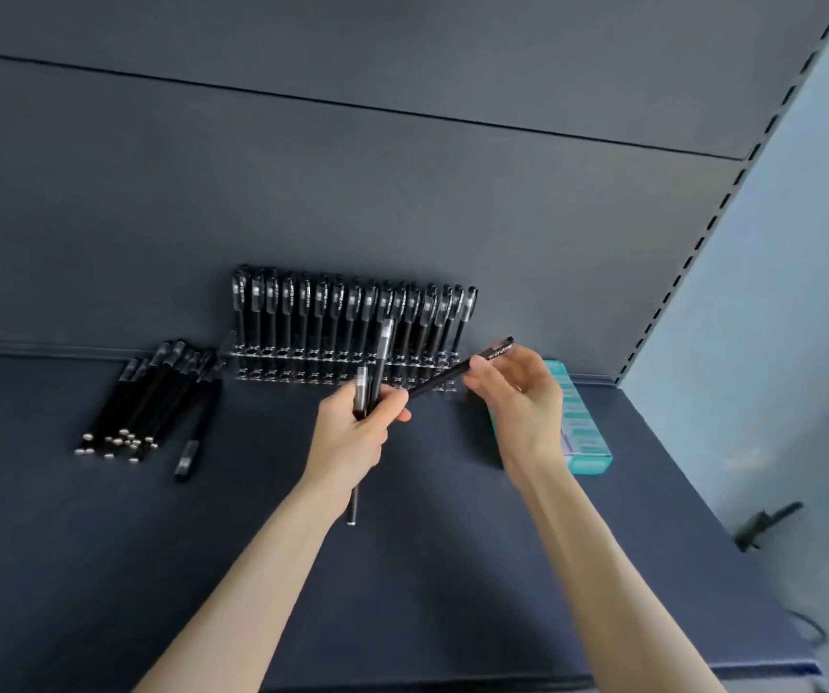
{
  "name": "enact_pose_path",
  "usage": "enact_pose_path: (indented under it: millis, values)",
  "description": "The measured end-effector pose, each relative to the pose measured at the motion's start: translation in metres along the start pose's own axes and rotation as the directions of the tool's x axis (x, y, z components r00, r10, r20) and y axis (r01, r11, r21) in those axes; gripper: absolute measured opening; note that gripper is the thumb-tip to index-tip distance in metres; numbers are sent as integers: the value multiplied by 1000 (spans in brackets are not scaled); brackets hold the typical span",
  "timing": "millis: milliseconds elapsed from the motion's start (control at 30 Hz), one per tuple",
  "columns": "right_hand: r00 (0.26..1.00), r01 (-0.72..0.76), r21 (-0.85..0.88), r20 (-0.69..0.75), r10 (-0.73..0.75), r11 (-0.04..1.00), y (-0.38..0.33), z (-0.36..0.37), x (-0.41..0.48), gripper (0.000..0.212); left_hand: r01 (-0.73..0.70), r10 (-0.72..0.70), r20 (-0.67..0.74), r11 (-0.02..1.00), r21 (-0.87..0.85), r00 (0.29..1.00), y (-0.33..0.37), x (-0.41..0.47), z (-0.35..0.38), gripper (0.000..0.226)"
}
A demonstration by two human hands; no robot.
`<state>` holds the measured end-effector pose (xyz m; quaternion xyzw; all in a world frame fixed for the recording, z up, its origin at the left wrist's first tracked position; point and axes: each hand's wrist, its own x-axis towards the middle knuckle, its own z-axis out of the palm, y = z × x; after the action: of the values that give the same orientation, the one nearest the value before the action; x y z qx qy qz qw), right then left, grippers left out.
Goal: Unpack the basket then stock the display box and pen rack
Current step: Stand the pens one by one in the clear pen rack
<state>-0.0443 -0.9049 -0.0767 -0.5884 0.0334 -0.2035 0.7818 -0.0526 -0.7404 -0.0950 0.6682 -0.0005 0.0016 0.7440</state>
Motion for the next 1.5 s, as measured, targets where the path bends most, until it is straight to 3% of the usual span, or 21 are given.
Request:
enact_pose_path:
  millis: [67,133,267,433,700,900,1267,1367,1433,1500]
  values:
    - [999,23,-3,-39,-23,1000,-2,-1,10,19,-20,18,37,999,33,999,-6,3,14,9]
    - [993,96,-126,-48,-103,987,-5,0,19,24,-52,50,28,995,85,998,-11,9,22,15]
    - [945,299,-379,-9,-326,876,-13,3,41,39,-203,216,-80,969,144,973,-9,27,27,29]
    - [902,403,-479,64,-427,780,-13,9,70,39,-304,323,-83,936,179,943,-12,34,27,30]
    - [872,474,-561,190,-452,679,4,17,81,39,-245,264,-67,945,218,962,-37,37,26,24]
    - [866,485,-657,268,-422,577,15,16,78,36,-247,259,-48,953,176,965,-38,38,26,32]
    - [875,450,-743,257,-410,495,15,16,72,31,-242,250,-22,952,190,968,-41,39,24,32]
    - [884,428,-679,178,-432,596,11,13,63,20,-253,254,22,950,185,967,-40,39,25,34]
    - [940,342,-542,192,-283,768,8,12,54,16,-269,262,64,946,180,963,-41,38,25,29]
    - [959,213,-444,265,-99,870,7,11,47,17,-280,263,111,943,178,958,-41,37,26,20]
